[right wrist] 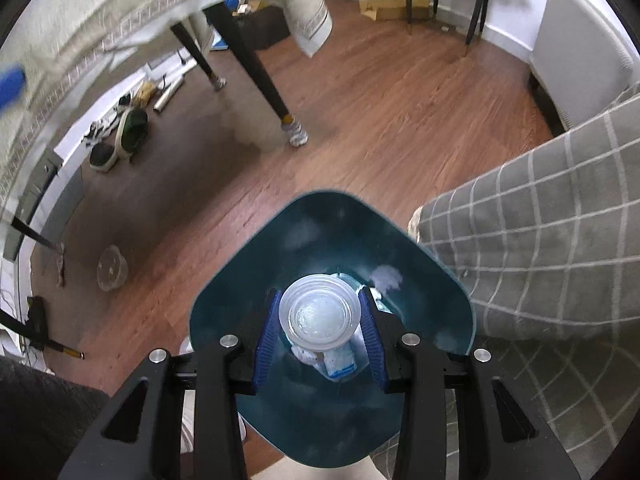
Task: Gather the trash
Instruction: 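Lower the clear cup into the bin and open the right gripper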
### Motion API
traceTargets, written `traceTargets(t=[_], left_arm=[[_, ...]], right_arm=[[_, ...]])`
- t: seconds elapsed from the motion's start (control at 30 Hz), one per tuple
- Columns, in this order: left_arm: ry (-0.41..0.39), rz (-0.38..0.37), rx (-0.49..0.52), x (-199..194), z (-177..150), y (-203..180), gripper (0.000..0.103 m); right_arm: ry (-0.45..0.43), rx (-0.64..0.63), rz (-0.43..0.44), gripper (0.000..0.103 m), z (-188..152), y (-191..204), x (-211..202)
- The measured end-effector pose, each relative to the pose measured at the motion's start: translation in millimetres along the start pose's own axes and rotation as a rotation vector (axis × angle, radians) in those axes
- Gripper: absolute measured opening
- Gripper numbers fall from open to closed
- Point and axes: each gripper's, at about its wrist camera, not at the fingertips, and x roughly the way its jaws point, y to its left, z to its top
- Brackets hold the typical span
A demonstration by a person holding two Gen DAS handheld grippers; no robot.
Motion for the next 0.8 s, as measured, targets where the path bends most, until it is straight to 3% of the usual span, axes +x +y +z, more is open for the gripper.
traceTargets(t=[0.33, 0.47, 0.6, 0.8], left_arm=[[-0.039, -0.006, 0.022, -18, 16, -7, 0.038], [-0.072, 0.001, 0.025, -28, 25, -12, 0.038], [-0.093, -0.005, 0.019, -32, 33, -17, 0.038], [-0.125, -0.026, 0.024, -38, 46, -36, 0.038]], right_arm=[[0.105, -0.004, -0.006, 0.04, -24, 2, 30], [0.127, 0.01, 0.001, 0.054, -29, -1, 32], [0.113, -0.002, -0.001, 0.054, -32, -3, 24], [0.025, -0.009, 0.002, 0.054, -26, -10, -11]])
